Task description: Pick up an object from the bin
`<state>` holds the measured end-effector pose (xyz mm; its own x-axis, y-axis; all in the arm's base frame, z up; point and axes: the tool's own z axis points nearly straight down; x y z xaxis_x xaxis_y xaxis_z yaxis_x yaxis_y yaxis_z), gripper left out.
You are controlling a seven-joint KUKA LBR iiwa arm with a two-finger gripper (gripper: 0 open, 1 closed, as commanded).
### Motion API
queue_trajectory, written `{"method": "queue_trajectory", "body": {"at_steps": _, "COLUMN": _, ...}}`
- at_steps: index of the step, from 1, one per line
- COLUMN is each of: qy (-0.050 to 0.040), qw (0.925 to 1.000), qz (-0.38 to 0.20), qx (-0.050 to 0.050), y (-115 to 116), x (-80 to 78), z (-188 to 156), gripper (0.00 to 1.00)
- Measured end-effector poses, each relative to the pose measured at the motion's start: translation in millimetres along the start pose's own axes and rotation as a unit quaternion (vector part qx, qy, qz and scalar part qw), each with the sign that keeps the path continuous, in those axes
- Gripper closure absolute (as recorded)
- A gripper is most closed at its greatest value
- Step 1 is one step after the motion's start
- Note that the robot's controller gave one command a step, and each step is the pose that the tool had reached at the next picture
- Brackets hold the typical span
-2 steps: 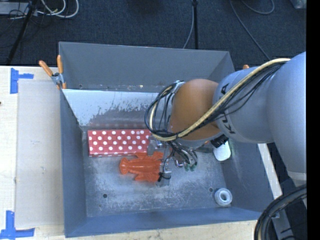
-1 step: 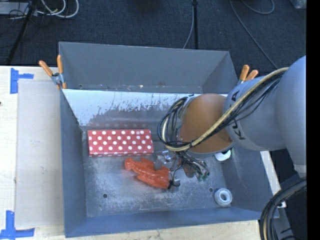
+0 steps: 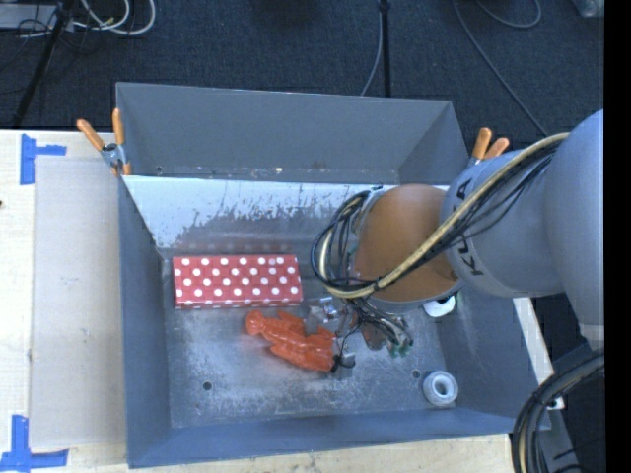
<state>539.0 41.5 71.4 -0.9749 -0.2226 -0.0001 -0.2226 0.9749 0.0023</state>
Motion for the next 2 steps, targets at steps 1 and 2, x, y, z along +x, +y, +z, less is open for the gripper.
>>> {"method": "queue_trajectory", "body": {"at_steps": 1, "qy": 0.0010, "qw": 0.9855, "qz": -0.170, "qx": -0.001, "y": 2.9, "x": -6.7, "z": -151.9, "gripper": 1.00}}
{"method": "queue_trajectory", "body": {"at_steps": 2, "qy": -0.0001, "qw": 0.9772, "qz": -0.213, "qx": -0.001, "y": 2.7, "x": -9.0, "z": -194.7, "gripper": 1.00}}
